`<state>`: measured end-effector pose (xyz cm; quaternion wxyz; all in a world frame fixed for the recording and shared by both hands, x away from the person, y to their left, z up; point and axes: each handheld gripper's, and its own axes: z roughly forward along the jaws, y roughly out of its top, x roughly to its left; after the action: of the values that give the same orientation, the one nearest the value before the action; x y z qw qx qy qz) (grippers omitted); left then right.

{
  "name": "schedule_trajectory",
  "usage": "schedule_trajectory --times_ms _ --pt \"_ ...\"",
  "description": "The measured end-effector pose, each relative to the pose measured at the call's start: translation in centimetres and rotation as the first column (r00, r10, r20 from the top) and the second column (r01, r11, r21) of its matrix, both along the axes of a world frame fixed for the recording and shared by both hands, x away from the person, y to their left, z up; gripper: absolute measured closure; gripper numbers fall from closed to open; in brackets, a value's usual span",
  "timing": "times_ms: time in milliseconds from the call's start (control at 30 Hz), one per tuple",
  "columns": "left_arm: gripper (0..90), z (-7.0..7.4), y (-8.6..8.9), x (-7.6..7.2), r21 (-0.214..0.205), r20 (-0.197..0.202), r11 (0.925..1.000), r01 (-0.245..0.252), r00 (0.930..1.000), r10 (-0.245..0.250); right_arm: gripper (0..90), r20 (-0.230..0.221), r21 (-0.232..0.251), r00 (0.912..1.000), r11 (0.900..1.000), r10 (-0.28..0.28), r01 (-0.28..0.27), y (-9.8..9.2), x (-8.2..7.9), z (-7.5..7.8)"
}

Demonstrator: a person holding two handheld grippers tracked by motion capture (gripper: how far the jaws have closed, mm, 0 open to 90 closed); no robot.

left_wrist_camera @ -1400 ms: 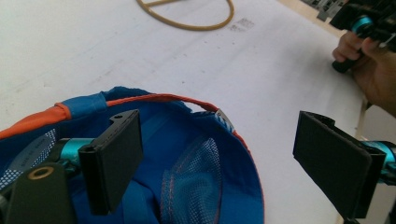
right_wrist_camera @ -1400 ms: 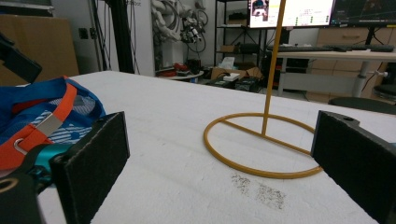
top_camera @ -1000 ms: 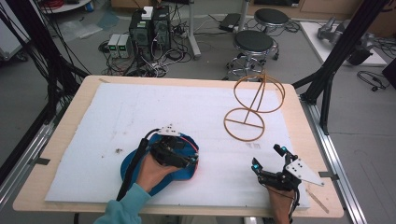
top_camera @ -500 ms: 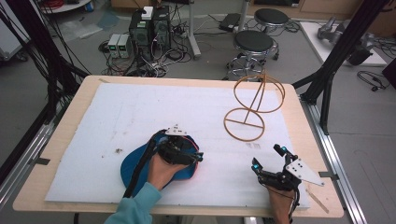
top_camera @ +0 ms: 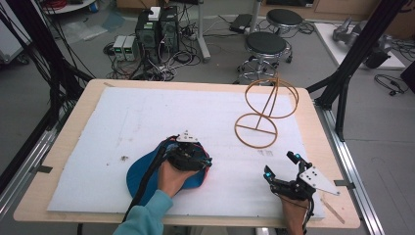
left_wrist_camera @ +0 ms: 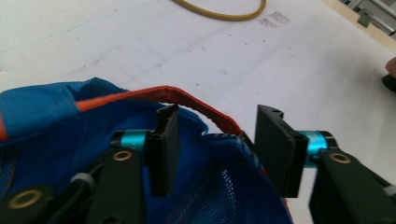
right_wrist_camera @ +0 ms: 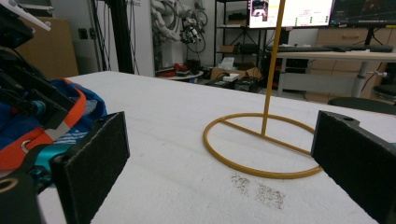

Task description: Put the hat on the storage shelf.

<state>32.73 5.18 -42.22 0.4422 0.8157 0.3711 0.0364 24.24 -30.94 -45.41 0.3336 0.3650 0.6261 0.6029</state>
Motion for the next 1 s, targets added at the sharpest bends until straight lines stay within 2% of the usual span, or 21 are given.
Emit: schedule_trajectory --times_ms 33,200,333,367,600,700,733,767,800,833,1000 --pt "46.9 0.0 0.0 0.0 0.0 0.0 1.0 0.0 1.0 0.0 3.4 0.0 0.0 1.0 1.0 0.0 0.0 0.0 0.0 0.0" --pt "62.3 -0.2 -0.2 0.0 -0.005 -0.025 0.9997 0.024 0.9994 -0.024 3.4 -0.002 0.0 1.0 1.0 0.0 0.0 0.0 0.0 0.0" --pt "74.0 0.0 -0.1 -0.2 0.006 -0.012 0.9994 0.034 0.9994 -0.034 3.4 0.0 0.0 1.0 1.0 0.0 0.0 0.0 0.0 0.0" --pt "75.6 0.2 0.0 -0.3 0.014 0.002 0.9994 0.031 0.9995 -0.031 3.4 -0.002 0.0 1.0 1.0 0.0 0.0 0.0 0.0 0.0" --pt "78.1 0.7 0.2 -0.7 0.002 0.032 0.9993 0.038 0.9987 -0.038 3.4 0.0 -0.001 1.0 1.0 0.001 -0.001 0.0 0.0 0.0" --pt "78.3 1.1 0.4 -0.9 -0.032 0.051 0.998 0.056 0.9972 -0.054 3.4 0.003 -0.001 1.0 1.0 0.0 0.0 0.0 0.0 0.0" --pt "78.4 1.1 0.4 -0.9 -0.032 0.051 0.998 0.056 0.9972 -0.054 3.4 0.001 -0.001 1.0 1.0 -0.001 0.001 0.0 0.0 0.0" --pt "78.5 1.5 0.6 -1.0 -0.065 0.057 0.9955 0.069 0.9962 -0.065 3.4 0.001 -0.001 1.0 1.0 -0.001 0.001 0.0 0.0 0.0" --pt "78.6 1.5 0.6 -1.0 -0.065 0.057 0.9955 0.069 0.9962 -0.065 3.4 -0.001 -0.001 1.0 1.0 0.0 0.0 0.0 0.0 0.0" --pt "78.6 1.8 0.8 -1.2 -0.083 0.077 0.9932 0.081 0.9943 -0.075 3.4 0.0 -0.002 1.0 1.0 0.0 0.0 0.0 0.0 0.0" --pt "78.7 2.5 1.3 -1.6 -0.113 0.139 0.9863 0.12 0.9848 -0.104 3.4 0.003 -0.003 1.0 1.0 -0.002 0.002 0.0 0.0 0.0"
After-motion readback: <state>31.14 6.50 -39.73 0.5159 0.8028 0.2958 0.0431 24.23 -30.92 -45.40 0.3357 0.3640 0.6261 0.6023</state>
